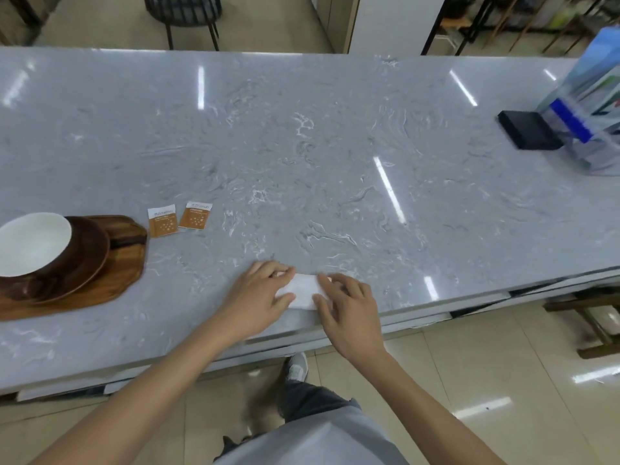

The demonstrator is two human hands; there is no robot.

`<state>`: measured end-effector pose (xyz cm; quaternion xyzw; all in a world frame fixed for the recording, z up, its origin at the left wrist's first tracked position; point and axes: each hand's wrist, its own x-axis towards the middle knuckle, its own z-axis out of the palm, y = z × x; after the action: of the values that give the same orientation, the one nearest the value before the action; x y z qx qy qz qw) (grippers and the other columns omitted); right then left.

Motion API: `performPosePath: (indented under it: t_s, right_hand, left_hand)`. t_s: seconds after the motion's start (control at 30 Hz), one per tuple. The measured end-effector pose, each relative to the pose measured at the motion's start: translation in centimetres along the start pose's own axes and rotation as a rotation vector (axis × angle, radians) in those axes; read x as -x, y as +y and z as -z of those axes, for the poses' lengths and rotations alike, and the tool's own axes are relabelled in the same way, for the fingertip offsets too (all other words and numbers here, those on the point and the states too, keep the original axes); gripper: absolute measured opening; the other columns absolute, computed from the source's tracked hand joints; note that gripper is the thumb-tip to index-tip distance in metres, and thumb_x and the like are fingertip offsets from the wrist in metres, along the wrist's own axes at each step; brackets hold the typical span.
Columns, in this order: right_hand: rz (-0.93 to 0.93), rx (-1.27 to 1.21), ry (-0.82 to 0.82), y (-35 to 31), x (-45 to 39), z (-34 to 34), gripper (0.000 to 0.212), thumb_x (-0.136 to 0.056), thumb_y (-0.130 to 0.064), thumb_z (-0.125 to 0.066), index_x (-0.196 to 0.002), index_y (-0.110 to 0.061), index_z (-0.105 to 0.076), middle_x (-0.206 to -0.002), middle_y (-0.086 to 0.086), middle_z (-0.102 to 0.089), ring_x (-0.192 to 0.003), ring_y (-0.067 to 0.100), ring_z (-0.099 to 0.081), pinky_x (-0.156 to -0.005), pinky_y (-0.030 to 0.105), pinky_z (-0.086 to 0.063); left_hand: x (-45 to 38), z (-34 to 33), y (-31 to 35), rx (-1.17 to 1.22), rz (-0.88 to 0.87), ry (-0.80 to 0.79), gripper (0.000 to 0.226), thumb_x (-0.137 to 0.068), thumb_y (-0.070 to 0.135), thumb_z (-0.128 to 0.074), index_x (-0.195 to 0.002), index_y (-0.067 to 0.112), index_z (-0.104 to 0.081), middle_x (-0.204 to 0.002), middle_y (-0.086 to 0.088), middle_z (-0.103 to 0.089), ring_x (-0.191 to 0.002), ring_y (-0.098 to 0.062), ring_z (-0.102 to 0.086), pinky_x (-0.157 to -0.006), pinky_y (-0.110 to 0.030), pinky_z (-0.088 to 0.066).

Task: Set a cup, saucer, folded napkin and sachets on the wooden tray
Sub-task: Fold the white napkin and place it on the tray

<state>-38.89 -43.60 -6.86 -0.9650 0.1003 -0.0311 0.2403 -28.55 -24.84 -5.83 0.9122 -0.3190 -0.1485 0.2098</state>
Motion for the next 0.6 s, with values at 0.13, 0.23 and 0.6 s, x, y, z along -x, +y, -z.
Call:
performPosePath:
  t_s: [0.13, 0.23, 0.6]
  right_hand:
    - [-0.164, -0.048, -0.079, -0.3, 1.3, 0.7, 0.047, -0.103, -0.056, -0.044, -0.148, -0.044, -0.05, -0.112, -0.002, -0.053, -0.099, 0.019, -0.06, -0.08, 0.034, -0.054]
    - [-0.241, -0.072, -0.12, -0.9, 2.1, 0.8, 0.045, -0.104, -0.057, -0.038, -0.148, -0.049, -0.046, -0.094, -0.006, -0.055, -0.083, 0.017, -0.061, -0.074, 0.034, -0.054]
    - [-0.544, -1.078, 0.005, -2.9, 6.6, -1.4, 0.035, -0.098, -0.023, -0.069, -0.132, -0.03, -0.07, -0.105, 0.007, -0.076, -0.092, 0.016, -0.076, -0.087, 0.03, -0.062]
  left_hand:
    - [-0.3, 1.1, 0.5, 0.1, 0.072, -0.069, 0.05, -0.095, 0.035, -0.065, -0.143, 0.019, -0.057, -0.14, 0.0, -0.052, -0.134, -0.019, -0.04, -0.111, -0.027, -0.029]
    - [1.1, 0.5, 1.2, 0.146, 0.124, -0.096, 0.046, -0.1, 0.034, -0.058, -0.144, 0.021, -0.056, -0.138, -0.003, -0.045, -0.128, -0.019, -0.047, -0.11, -0.027, -0.033]
    - [7.9, -3.5, 3.8, 0.342, 0.338, 0.246, 0.041, -0.098, 0.031, -0.062, -0.139, 0.03, -0.061, -0.113, 0.006, -0.047, -0.112, -0.019, -0.057, -0.096, -0.022, -0.04]
